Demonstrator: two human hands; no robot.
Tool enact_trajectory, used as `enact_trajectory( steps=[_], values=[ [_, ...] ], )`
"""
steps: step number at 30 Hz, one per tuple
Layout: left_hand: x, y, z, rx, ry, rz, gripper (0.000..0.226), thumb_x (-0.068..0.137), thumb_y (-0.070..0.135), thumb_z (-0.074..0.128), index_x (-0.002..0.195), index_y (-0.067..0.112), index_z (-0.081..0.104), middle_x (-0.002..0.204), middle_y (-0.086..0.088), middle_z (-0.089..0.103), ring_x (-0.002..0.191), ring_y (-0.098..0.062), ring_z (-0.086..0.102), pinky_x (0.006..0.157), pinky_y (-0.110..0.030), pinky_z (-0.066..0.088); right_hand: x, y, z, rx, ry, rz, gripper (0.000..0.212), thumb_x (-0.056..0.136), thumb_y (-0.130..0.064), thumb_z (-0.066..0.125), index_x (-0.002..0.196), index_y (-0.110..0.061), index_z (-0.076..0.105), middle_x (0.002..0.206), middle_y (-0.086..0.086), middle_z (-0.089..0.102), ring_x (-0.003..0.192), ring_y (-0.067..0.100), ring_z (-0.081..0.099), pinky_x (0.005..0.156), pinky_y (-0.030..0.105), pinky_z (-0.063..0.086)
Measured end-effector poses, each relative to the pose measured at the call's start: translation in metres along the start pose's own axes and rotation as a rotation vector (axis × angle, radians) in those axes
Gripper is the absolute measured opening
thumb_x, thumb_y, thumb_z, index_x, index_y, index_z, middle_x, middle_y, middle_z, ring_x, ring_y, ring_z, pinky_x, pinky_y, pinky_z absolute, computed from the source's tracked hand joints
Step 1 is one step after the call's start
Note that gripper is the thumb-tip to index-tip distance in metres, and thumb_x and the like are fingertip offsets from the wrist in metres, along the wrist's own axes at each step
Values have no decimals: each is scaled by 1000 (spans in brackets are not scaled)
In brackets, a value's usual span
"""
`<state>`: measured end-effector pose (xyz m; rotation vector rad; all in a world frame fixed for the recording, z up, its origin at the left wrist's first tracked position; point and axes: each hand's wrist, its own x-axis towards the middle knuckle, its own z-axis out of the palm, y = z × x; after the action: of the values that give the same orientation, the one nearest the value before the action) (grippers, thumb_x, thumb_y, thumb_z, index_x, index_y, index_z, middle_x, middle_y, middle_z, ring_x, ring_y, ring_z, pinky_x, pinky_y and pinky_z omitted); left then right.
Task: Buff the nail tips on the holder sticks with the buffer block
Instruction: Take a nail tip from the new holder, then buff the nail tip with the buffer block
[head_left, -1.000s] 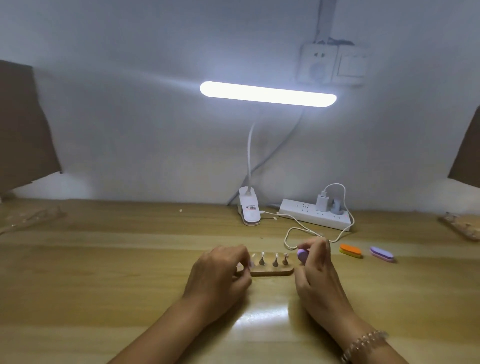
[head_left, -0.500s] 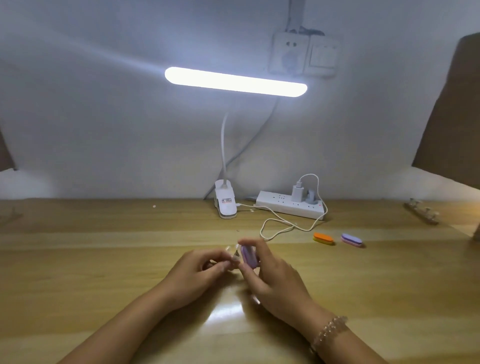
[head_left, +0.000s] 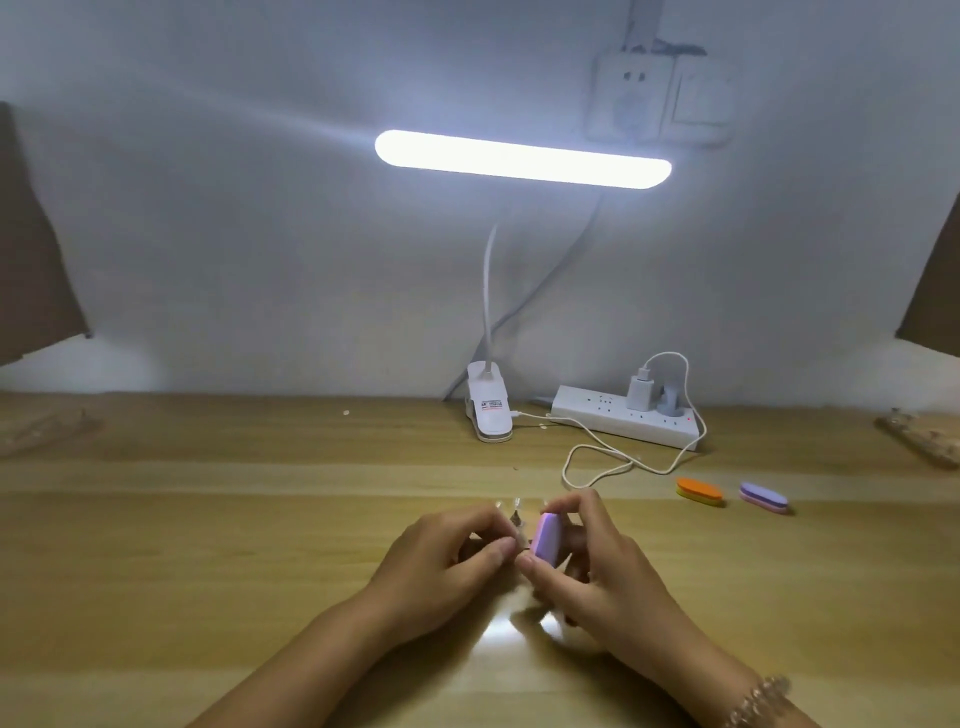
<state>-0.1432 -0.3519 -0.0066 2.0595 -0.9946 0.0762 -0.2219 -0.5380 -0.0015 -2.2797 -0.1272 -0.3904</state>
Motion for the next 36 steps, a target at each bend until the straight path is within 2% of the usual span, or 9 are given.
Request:
enact_trajectory(
  steps=[4, 10, 13, 16, 21, 23, 27, 32, 36],
  values=[
    [0, 0, 1, 8, -26, 16, 13, 91, 37, 57, 96, 34, 69, 84, 21, 65, 71, -5, 55, 66, -36, 47, -1, -1, 0, -120, 51, -68, 39, 75, -56, 72, 99, -32, 52, 72, -11, 62, 60, 8, 55, 63, 32, 48],
    [0, -3, 2, 49, -32, 10, 11, 90, 33, 62, 99, 34, 69, 83, 18, 63, 71, -6, 52, 69, -41, 49, -3, -4, -2, -213, 47, -142, 40, 81, -45, 73, 118, -37, 60, 80, -21, 59, 65, -5, 52, 66, 19, 44],
    [0, -2, 3, 53, -33, -9, 16, 87, 39, 59, 98, 34, 69, 83, 17, 64, 71, -7, 53, 70, -41, 50, -5, -5, -3, -265, -3, -123, 56, 84, -48, 68, 137, -44, 49, 97, -26, 57, 75, -9, 49, 75, 16, 43],
    [1, -2, 3, 22, -24, -17, 13, 89, 36, 63, 97, 34, 72, 86, 17, 69, 76, -5, 59, 71, -37, 51, -9, -6, -3, -301, -73, -127, 67, 89, -53, 58, 148, -47, 27, 118, -24, 53, 104, -5, 50, 87, 20, 45],
    [2, -4, 2, -17, -6, -34, 17, 91, 24, 69, 99, 38, 75, 87, 22, 71, 76, -3, 61, 72, -33, 50, -13, -4, -3, -279, -118, -103, 56, 100, -40, 41, 151, -44, 17, 145, -24, 37, 131, -5, 25, 91, 10, 30],
    [2, -4, 2, -24, -5, -41, 19, 91, 22, 69, 100, 38, 75, 87, 22, 72, 77, -3, 62, 73, -31, 50, -12, -4, -3, -276, -100, -114, 51, 101, -37, 42, 150, -42, 26, 139, -25, 43, 126, -4, 38, 91, 12, 34],
    [1, -5, 2, -21, 14, -68, 20, 89, 19, 70, 96, 37, 76, 83, 21, 71, 73, -5, 61, 71, -29, 48, -13, -4, -3, -233, -30, -142, 28, 88, -43, 62, 115, -42, 55, 102, -22, 58, 77, -5, 52, 67, 17, 38],
    [1, -4, 2, -6, -16, -39, 17, 87, 15, 71, 93, 29, 78, 85, 21, 70, 75, 1, 59, 66, -18, 41, -10, -4, -3, -234, 94, -78, 22, 76, -52, 70, 89, -38, 59, 93, -23, 58, 77, -4, 53, 60, 15, 34],
    [1, -5, 1, -10, -41, -36, 19, 86, 13, 70, 96, 28, 78, 90, 17, 71, 79, 0, 60, 68, -17, 42, -14, -5, -2, -290, 44, -115, 28, 74, -57, 64, 92, -39, 55, 94, -20, 55, 74, 0, 52, 58, 15, 36]
  ],
)
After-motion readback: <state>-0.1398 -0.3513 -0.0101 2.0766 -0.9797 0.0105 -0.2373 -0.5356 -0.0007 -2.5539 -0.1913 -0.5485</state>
